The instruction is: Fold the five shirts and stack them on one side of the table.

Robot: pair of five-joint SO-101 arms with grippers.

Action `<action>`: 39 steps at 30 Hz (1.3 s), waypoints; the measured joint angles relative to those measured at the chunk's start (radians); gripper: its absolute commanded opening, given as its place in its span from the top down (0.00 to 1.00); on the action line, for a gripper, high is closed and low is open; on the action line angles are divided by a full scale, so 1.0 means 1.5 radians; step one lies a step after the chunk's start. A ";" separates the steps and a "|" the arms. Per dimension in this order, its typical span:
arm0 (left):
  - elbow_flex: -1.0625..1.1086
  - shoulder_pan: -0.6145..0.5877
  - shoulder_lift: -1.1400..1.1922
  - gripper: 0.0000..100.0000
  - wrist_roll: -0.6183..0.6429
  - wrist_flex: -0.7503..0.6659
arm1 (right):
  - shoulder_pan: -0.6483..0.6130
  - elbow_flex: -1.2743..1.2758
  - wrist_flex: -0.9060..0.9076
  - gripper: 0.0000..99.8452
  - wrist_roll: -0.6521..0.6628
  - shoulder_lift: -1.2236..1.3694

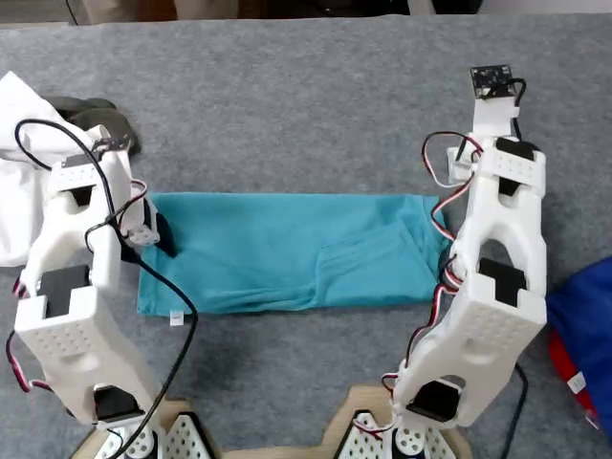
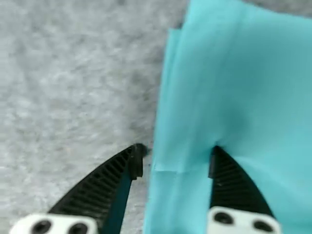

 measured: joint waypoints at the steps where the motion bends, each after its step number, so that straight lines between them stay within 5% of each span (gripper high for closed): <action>1: -0.002 0.004 0.001 0.91 0.000 0.001 | 0.000 0.000 0.000 0.99 0.000 0.000; 4: -0.009 0.019 0.004 0.99 0.000 0.001 | -0.001 0.000 0.000 0.99 0.000 0.000; 13: -0.030 0.115 0.010 0.98 0.001 0.002 | 0.016 -0.001 0.000 0.99 0.000 0.000; 20: -0.203 0.200 0.016 0.98 0.027 0.128 | 0.075 -0.036 0.000 0.99 -0.018 0.002; 29: -0.464 0.430 0.016 0.98 0.081 0.266 | 0.139 -0.073 0.000 0.99 -0.003 0.004; 39: -0.530 0.637 0.016 0.98 0.146 0.262 | 0.222 -0.120 0.000 0.99 -0.003 0.005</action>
